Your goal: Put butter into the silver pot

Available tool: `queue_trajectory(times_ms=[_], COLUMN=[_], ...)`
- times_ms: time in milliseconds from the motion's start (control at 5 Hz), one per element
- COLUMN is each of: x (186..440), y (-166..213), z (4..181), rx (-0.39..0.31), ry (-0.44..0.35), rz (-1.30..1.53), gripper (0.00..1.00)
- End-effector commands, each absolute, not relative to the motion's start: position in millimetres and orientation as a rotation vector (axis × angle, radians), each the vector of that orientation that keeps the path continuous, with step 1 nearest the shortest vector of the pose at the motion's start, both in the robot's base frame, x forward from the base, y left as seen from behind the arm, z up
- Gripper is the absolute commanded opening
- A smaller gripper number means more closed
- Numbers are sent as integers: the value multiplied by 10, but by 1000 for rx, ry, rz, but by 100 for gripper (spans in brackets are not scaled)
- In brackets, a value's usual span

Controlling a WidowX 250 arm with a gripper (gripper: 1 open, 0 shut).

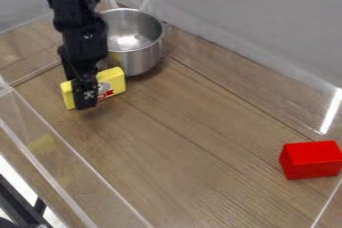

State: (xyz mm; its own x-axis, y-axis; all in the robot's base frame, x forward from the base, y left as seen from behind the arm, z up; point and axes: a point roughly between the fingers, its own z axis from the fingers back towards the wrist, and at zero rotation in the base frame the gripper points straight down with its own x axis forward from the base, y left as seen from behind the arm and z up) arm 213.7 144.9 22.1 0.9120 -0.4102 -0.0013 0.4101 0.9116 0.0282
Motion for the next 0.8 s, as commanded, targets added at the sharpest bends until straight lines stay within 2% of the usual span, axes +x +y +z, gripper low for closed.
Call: queue_trajectory(times_ms=[0, 200, 600], x=[2146, 2133, 2220], y=[1420, 1369, 1551], z=[273, 316, 268], rx=[62, 69, 74], ry=[-42, -43, -45], rz=[-389, -369, -348], gripper=[0, 0, 0])
